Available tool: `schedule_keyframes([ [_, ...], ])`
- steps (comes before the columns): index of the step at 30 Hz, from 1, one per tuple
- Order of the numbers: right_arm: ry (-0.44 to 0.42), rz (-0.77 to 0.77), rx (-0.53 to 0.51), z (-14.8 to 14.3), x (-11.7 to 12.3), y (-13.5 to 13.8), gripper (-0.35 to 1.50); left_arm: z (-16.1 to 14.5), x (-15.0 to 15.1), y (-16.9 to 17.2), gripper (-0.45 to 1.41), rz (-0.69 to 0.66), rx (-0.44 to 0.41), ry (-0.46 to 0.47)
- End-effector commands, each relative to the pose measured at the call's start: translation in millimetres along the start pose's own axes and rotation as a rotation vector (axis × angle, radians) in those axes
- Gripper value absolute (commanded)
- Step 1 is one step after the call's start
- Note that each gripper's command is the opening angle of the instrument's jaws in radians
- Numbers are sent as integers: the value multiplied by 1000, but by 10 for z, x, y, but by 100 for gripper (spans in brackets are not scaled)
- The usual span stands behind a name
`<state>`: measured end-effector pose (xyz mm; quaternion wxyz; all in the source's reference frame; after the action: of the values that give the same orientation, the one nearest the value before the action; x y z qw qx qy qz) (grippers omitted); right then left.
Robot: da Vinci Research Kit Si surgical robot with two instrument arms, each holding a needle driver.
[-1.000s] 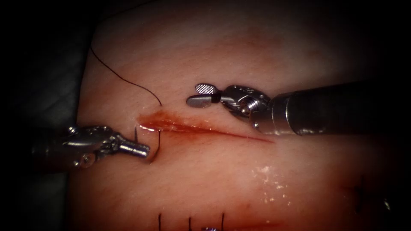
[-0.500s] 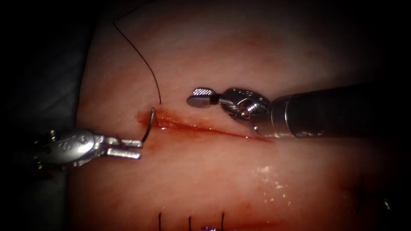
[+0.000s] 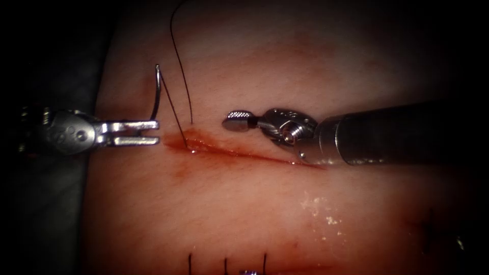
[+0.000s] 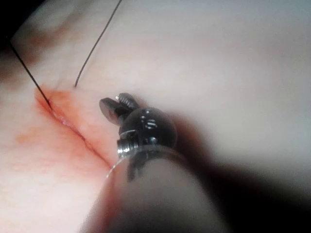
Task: Wound Closure
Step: Grasp the needle with the left tool and pull it through, then hand the needle back to the right tool.
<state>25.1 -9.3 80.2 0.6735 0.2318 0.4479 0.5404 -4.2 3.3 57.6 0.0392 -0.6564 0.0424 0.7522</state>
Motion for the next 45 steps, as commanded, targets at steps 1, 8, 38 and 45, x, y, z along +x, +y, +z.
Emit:
schedule_keyframes([
  [1,1,-2,1,7,-3,0,-13,6,-3,-4,-45,20,14,0],
  [8,-5,-2,-1,7,-4,-2,-27,7,-2,-15,-45,66,40,5],
  [38,-38,449,274,-16,22,-76,128,52,-113,75,-45,298,31,30],
  [45,-53,488,321,-10,22,-85,131,50,-116,78,-45,363,16,45],
])
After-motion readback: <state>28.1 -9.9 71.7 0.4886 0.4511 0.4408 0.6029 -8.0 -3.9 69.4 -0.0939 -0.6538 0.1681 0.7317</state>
